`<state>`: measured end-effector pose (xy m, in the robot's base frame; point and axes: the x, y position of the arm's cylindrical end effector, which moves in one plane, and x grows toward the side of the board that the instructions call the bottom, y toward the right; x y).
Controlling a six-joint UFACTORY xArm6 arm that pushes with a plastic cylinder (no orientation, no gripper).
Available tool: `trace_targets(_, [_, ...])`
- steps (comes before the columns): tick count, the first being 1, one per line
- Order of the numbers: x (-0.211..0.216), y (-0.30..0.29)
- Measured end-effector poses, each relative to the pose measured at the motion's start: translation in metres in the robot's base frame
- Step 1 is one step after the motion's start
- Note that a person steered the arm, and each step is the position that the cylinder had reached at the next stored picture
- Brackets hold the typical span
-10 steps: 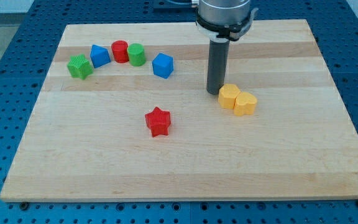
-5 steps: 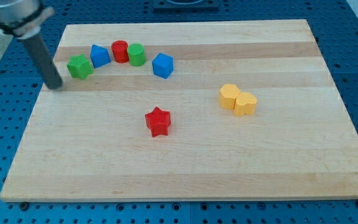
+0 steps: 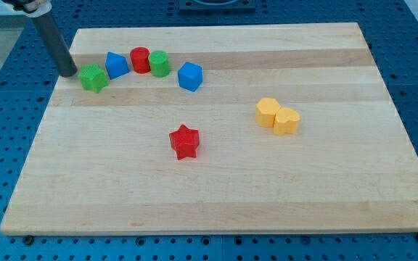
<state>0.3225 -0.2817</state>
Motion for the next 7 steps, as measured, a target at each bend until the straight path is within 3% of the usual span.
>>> trace_targets(1, [-0.002, 0.000])
trace_targets(3, [-0.023, 0.057])
trace_targets(7, [0.012, 0.207])
